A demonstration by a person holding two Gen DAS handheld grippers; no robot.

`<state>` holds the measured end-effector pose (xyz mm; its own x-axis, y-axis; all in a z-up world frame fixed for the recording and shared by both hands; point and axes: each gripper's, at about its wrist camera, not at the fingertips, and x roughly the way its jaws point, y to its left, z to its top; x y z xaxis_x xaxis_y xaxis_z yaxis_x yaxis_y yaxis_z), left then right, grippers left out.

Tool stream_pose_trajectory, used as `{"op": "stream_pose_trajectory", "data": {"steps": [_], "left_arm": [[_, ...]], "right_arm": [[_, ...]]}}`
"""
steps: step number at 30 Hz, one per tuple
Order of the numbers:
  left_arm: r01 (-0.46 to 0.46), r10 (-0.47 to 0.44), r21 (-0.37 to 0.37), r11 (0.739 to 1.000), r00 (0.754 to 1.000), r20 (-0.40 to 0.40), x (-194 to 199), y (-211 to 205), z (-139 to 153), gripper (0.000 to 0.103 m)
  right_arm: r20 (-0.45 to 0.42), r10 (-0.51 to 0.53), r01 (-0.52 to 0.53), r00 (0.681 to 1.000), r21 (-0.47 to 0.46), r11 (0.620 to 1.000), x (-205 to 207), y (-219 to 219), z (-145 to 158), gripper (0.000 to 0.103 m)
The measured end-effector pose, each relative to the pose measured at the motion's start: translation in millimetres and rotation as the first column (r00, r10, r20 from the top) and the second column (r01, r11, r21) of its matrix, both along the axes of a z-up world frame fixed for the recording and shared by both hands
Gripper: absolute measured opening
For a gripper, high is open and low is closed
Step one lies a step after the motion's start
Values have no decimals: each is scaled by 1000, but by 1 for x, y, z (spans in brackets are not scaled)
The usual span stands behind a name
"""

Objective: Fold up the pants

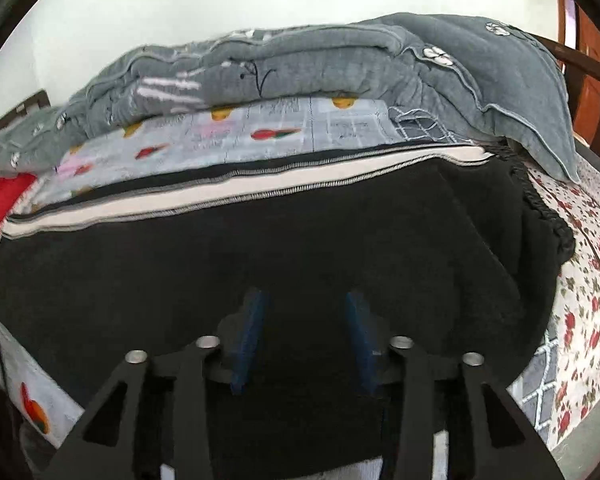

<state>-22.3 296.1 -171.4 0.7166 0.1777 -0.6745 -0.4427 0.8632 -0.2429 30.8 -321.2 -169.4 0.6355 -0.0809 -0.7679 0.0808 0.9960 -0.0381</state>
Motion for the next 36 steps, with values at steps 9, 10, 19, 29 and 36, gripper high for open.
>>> {"op": "stream_pose_trajectory", "data": {"steps": [9, 10, 19, 29, 36], "left_arm": [[334, -337, 67, 940, 941, 35, 41, -144, 37, 70], [363, -365, 65, 930, 931, 24, 47, -160, 32, 70], [424, -417, 223, 878, 905, -83, 51, -208, -18, 72], [95, -82, 153, 984, 993, -90, 31, -40, -17, 81], [-72, 80, -162, 984, 996, 45, -14, 49, -28, 78]], "right_arm": [[9, -3, 3, 1000, 26, 1000, 1, -7, -15, 50], [13, -2, 2, 1000, 29, 1000, -2, -8, -13, 50], [6, 1, -1, 1000, 1, 1000, -30, -16, -4, 50], [17, -10, 9, 1000, 34, 999, -17, 7, 4, 50], [30, 21, -21, 999, 7, 1000, -6, 37, 9, 50]]}}
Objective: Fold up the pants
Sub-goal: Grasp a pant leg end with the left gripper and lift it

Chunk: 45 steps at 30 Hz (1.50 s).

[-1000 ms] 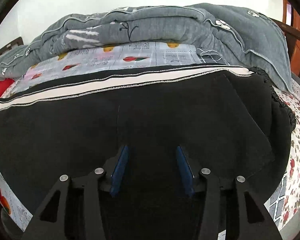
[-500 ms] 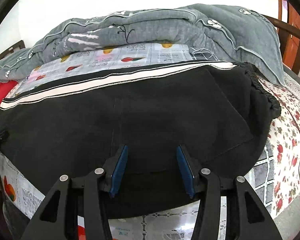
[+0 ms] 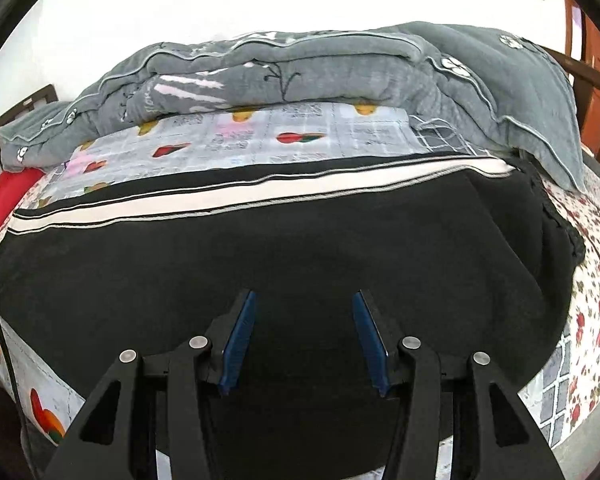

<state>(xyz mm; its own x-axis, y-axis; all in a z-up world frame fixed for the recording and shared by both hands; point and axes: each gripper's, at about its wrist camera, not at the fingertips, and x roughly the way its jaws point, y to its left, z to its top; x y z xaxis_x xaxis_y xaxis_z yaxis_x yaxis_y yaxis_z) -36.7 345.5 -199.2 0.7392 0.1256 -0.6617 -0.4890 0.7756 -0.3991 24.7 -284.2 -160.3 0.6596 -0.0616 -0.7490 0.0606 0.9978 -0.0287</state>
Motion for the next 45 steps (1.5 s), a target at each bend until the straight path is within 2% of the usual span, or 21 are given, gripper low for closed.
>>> {"op": "stream_pose_trajectory", "data": {"steps": [2, 6, 8, 11, 15, 19, 22, 26, 29, 31, 33, 37, 40, 42, 45], "left_arm": [[15, -13, -53, 998, 1000, 26, 4, 7, -7, 78], [31, -26, -52, 998, 996, 87, 21, 11, -7, 77], [21, -11, -88, 996, 994, 105, 40, 20, -8, 76], [-31, 41, -103, 994, 994, 102, 57, 35, -9, 61], [-60, 71, -130, 990, 994, 81, 73, 55, -10, 35], [-41, 54, -151, 988, 995, 81, 74, 60, -6, 30], [-59, 65, -94, 994, 996, 65, 72, 46, 7, 27], [-61, 57, 42, 997, 994, 93, 71, 10, 45, 23], [5, -23, 130, 992, 990, 137, 73, -35, 82, 22], [81, -113, 205, 975, 983, 148, 78, -80, 105, 22], [165, -209, 275, 947, 968, 139, 81, -130, 121, 21], [341, -400, 346, 874, 909, 115, 83, -238, 132, 21], [442, -491, 342, 829, 869, 66, 83, -305, 114, 21], [504, -542, 330, 798, 840, 29, 85, -348, 89, 21], [612, -634, 294, 734, 773, -25, 84, -402, 55, 21]], "right_arm": [[-3, 3, -3, 1000, -3, 1000, 3, 5, -1, 50], [-22, 10, -10, 1000, -17, 1000, 6, 14, -3, 50], [-23, 10, -11, 1000, -35, 999, 4, 14, -3, 50], [-25, -6, 5, 1000, -55, 998, 0, 12, -2, 50], [-40, -49, 47, 998, -60, 997, -8, 0, -5, 50], [-48, -81, 79, 996, -47, 996, -14, -10, -7, 50], [-39, -88, 86, 995, -43, 995, -17, -15, -5, 50], [-6, -78, 78, 997, -32, 996, -22, -18, 5, 50], [33, -63, 65, 997, -60, 996, -30, -19, 18, 50], [62, -55, 59, 997, -66, 996, -35, -22, 26, 50], [86, -45, 51, 995, -68, 996, -41, -26, 35, 50], [134, -32, 41, 990, -69, 997, -51, -38, 49, 50], [148, -35, 43, 988, -53, 998, -59, -50, 54, 50], [143, -45, 47, 989, -8, 999, -64, -60, 55, 50], [142, -45, 40, 989, 39, 998, -72, -68, 53, 50]]}}
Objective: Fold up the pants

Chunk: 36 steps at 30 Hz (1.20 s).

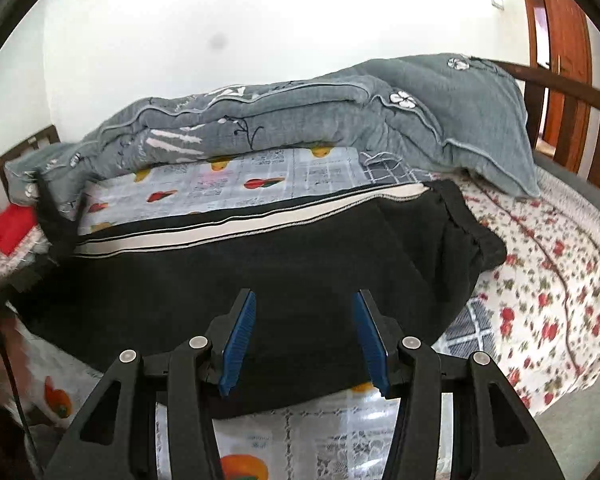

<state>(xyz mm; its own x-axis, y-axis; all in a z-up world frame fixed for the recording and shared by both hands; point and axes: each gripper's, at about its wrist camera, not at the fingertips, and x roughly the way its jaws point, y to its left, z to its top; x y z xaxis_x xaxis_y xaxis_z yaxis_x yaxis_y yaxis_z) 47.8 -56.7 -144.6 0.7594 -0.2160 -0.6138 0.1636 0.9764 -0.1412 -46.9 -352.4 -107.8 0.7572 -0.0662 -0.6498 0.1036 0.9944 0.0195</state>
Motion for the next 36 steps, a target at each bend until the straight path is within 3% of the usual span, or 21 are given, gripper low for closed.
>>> {"op": "stream_pose_trajectory", "data": {"steps": [3, 6, 8, 10, 11, 13, 14, 18, 20, 24, 27, 30, 36], "left_arm": [[97, -98, -12, 995, 993, -72, -9, -43, -26, 21], [106, -103, 101, 989, 994, -37, -24, -66, -34, 21], [154, -149, 83, 985, 987, -60, -26, -63, -32, 31], [216, -218, -39, 976, 971, -92, -27, -42, -24, 55], [212, -218, -88, 973, 974, -67, -34, -26, -17, 59], [178, -180, -99, 979, 984, -7, -48, -1, -9, 73], [164, -163, -98, 982, 986, 21, -54, 15, -5, 75], [6, -5, -24, 1000, 999, 49, -66, 78, -3, 77], [-78, 78, 19, 997, 997, 18, -70, 112, -11, 77], [-154, 156, 43, 987, 986, -50, -79, 158, -34, 77], [-166, 169, 41, 985, 981, -92, -85, 178, -49, 76], [-169, 174, 62, 984, 981, -83, -87, 183, -54, 77], [-180, 187, 97, 979, 980, -73, -73, 174, -60, 76]], "right_arm": [[-12, 6, -6, 1000, -2, 1000, -7, -1, -7, 50], [-33, 11, -11, 999, 4, 1000, -9, -1, -16, 50], [-45, 15, -15, 999, 5, 1000, -9, 2, -21, 50], [-49, 26, -25, 998, 14, 1000, -9, 6, -24, 50], [-51, 38, -37, 998, 24, 999, -6, 10, -26, 50], [-52, 60, -58, 997, 44, 997, 0, 19, -26, 50], [-53, 70, -67, 996, 51, 996, 3, 22, -26, 50], [-46, 155, -148, 987, 119, 982, 22, 53, -26, 50], [-50, 201, -190, 978, 165, 968, 31, 69, -29, 50], [-76, 293, -267, 953, 241, 933, 54, 109, -42, 50], [-106, 303, -270, 947, 252, 929, 64, 130, -54, 49], [-135, 316, -277, 939, 244, 929, 71, 146, -63, 30], [-133, 315, -292, 940, 168, 941, 71, 159, -54, 21]]}}
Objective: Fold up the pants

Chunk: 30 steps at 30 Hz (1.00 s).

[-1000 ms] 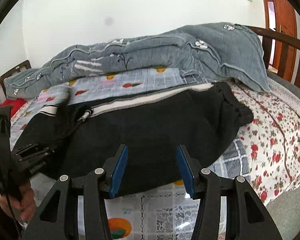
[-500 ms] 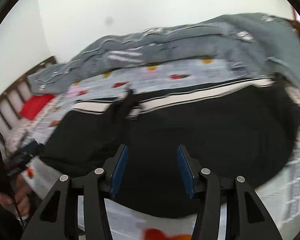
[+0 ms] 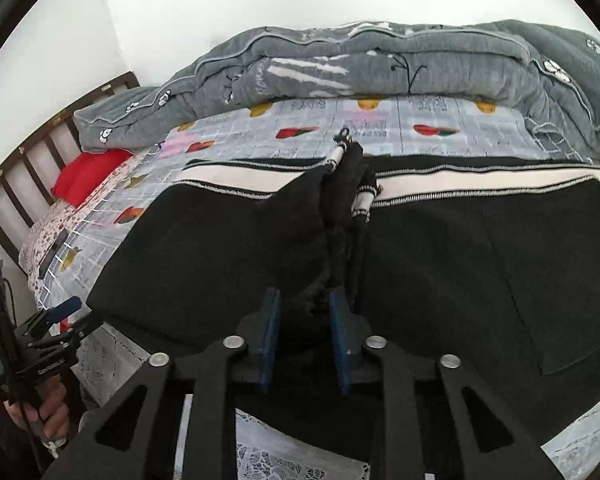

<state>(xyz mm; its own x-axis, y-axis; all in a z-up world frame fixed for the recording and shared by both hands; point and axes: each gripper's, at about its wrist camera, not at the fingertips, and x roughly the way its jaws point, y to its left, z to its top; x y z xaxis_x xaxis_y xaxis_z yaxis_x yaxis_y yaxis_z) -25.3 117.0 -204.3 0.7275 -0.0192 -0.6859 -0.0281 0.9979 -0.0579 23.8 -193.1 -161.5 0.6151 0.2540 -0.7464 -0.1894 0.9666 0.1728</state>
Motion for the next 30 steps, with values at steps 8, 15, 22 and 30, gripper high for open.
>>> {"op": "stream_pose_trajectory", "data": {"steps": [8, 15, 22, 30], "left_arm": [[-23, 23, -57, 998, 1000, 12, 9, 7, -4, 76], [-19, 19, -53, 998, 1000, 0, 5, 11, -8, 77], [-24, 25, -59, 998, 1000, 10, 4, 12, -8, 77], [-26, 27, -56, 998, 1000, 9, 7, 14, -12, 78]], "right_arm": [[26, 11, -12, 1000, 63, 998, -17, -18, 10, 14], [-22, 17, -16, 1000, 44, 999, -31, -20, -8, 15], [-29, 57, -57, 998, -13, 998, -28, -20, -8, 26], [-3, -14, 14, 1000, 24, 1000, 47, -21, 7, 55]]}}
